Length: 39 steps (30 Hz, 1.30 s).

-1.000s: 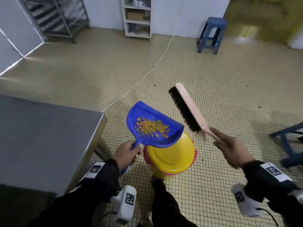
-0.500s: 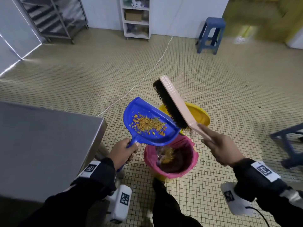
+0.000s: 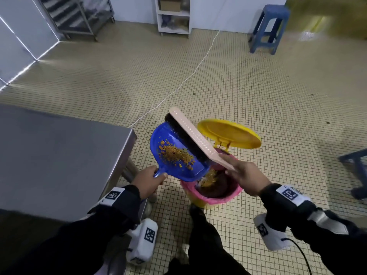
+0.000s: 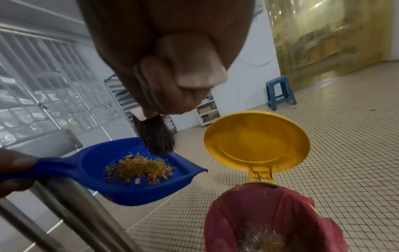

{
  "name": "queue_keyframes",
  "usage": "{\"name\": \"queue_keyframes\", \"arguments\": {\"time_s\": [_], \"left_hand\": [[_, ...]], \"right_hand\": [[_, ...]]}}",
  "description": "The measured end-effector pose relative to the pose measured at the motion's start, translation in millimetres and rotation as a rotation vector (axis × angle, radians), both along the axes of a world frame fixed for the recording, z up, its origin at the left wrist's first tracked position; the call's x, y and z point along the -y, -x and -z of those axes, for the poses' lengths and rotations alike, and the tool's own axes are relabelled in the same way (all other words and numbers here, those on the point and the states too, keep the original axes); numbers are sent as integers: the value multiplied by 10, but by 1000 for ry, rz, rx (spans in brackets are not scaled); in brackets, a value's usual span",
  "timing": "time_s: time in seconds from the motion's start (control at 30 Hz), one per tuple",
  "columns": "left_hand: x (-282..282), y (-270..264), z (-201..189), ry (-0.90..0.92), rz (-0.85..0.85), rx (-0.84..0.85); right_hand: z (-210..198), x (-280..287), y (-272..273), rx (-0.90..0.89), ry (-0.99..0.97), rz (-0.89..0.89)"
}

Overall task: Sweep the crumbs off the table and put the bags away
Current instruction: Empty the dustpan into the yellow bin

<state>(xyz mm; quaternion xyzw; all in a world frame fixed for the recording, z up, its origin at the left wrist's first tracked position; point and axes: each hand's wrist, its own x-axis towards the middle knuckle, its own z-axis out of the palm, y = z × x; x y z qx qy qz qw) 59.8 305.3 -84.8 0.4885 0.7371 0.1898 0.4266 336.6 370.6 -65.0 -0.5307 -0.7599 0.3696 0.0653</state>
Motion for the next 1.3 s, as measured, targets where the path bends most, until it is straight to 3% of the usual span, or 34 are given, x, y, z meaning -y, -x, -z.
{"name": "queue_keyframes", "arguments": {"time_s": [0.23, 0.37, 0.6, 0.73, 0.97, 1.07, 1.23, 1.3], "left_hand": [[-255, -113, 331, 68, 45, -71], [-476, -250, 543, 113, 154, -243], [-949, -431, 1013, 157, 167, -335], [-1197, -601, 1264, 208, 232, -438], [-1449, -857, 1529, 281, 361, -563], [-1486, -936, 1601, 252, 377, -573], [-1530, -864, 1667, 252, 393, -549], [-1522, -829, 1692, 255, 437, -548]], "right_hand": [[495, -24, -124, 83, 95, -24], [781, -64, -209, 69, 178, -55], [1289, -18, -793, 137, 275, -144], [1511, -16, -1132, 184, 358, -77], [1899, -389, -973, -18, 197, 166], [2031, -461, -853, 9, 254, 165], [2126, -300, -1226, 193, 333, 80], [2111, -362, -1279, 124, 304, 141]]}}
